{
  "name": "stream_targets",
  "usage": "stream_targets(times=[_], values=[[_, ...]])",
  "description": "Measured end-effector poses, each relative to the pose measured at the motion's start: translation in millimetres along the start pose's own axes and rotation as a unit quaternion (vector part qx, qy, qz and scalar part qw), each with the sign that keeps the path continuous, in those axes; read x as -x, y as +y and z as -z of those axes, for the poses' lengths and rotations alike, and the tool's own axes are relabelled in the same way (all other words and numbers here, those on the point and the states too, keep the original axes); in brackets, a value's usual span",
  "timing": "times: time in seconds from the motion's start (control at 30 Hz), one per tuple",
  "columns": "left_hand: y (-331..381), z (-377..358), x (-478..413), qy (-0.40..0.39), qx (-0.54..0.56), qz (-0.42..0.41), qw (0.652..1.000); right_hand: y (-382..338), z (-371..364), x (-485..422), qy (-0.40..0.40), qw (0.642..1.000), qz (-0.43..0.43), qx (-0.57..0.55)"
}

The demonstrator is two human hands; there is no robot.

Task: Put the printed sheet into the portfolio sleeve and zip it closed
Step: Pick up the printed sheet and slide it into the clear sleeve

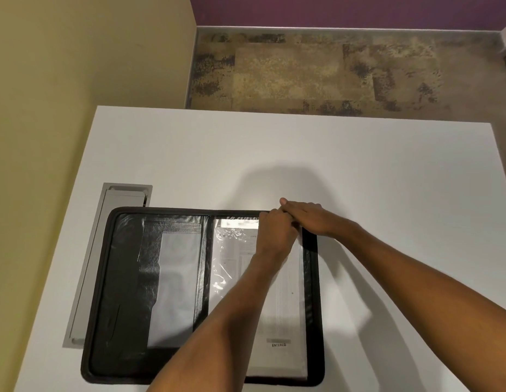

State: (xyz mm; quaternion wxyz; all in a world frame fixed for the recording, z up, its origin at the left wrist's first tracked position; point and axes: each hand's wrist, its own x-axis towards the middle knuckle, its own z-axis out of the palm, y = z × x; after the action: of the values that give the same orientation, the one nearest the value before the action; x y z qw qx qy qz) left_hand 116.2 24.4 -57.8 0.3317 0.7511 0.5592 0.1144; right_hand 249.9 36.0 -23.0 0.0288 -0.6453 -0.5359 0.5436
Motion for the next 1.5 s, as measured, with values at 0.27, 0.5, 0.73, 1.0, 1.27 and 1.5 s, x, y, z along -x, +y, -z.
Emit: stream_targets(times=[0.27, 0.5, 0.73, 1.0, 1.27, 1.5], values=[[-6.4, 22.9, -16.7, -0.131, -0.039, -0.117, 0.984, 17.3, 7.6, 6.0, -0.012, 0.984, 0.065, -0.168], [-18.9, 42.4, -28.0, -0.184, -0.044, -0.138, 0.972, 29.2, 5.6, 2.9, -0.005, 0.981, 0.038, -0.189], [-32.0, 44.4, -18.4, -0.164, 0.007, -0.12, 0.979, 21.3, -6.8, -4.9, 0.034, 0.995, 0.086, 0.034], [-55.0, 54.7, -8.1, -0.142, -0.037, -0.085, 0.986, 17.9, -12.3, -11.9, 0.069, 0.976, 0.065, 0.196], [-95.7, 86.4, -8.4, -0.139, -0.179, -0.061, 0.972, 32.4, -10.9, -3.6, 0.092, 0.969, 0.085, 0.211], [-116.4, 106.0, -12.0, -0.136, -0.241, -0.08, 0.958, 26.8, -5.9, -1.6, 0.07, 0.961, 0.097, 0.25]])
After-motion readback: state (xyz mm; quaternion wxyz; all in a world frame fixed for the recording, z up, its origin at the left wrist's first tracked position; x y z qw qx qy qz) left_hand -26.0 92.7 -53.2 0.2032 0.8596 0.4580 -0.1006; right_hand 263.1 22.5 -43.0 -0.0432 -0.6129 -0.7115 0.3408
